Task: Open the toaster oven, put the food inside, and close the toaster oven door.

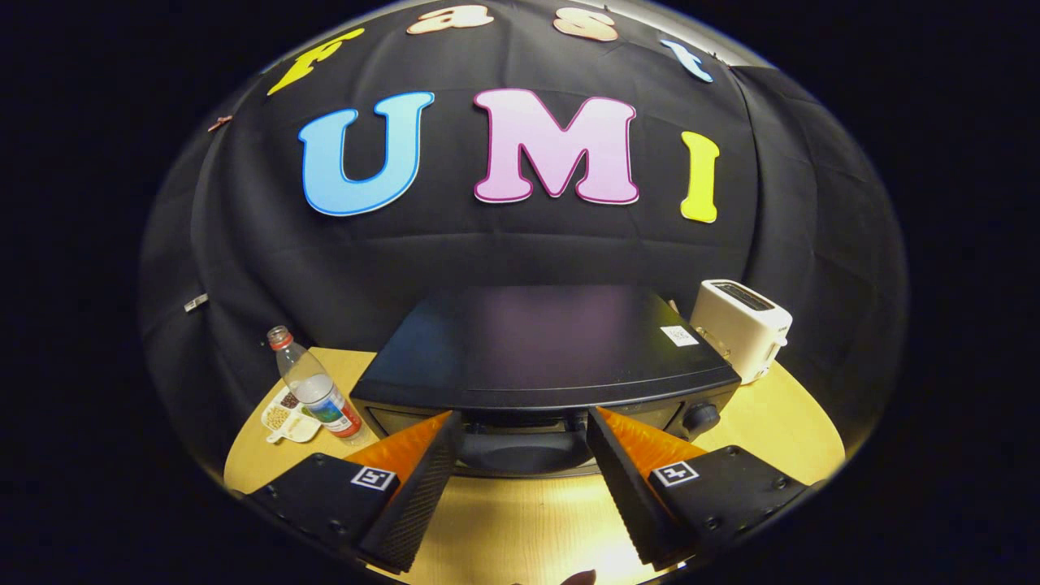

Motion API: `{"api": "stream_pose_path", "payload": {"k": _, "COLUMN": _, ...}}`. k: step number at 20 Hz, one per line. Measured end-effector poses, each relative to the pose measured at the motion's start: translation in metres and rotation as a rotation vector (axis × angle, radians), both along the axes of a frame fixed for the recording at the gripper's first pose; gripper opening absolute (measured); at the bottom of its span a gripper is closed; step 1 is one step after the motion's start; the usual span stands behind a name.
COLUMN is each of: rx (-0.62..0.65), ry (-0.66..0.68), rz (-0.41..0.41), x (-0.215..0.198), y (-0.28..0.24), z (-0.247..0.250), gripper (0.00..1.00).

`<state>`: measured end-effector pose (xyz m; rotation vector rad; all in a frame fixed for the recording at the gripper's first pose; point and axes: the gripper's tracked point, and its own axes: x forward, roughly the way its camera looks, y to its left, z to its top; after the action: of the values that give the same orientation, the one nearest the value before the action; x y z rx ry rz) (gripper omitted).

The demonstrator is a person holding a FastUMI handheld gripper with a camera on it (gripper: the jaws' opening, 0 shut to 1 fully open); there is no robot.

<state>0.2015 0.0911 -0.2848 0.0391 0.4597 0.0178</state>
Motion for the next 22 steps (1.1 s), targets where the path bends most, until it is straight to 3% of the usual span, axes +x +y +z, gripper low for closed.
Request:
{"api": "stream_pose_path", "payload": {"k": 7, "rx": -0.001, "ry": 0.018, "rz": 0.000, "x": 0.007, "y": 0.002, "z": -0.010, "gripper": 0.98}}
{"api": "stream_pose_path", "payload": {"k": 14, "rx": 0.023, "ry": -0.001, "rz": -0.020, "x": -0.046, "y": 0.001, "z": -0.023, "gripper": 0.99}}
{"api": "stream_pose_path", "payload": {"k": 22, "rx": 0.035, "ry": 0.133, "rz": -0.017, "x": -0.106, "y": -0.001, "z": -0.072, "gripper": 0.99}}
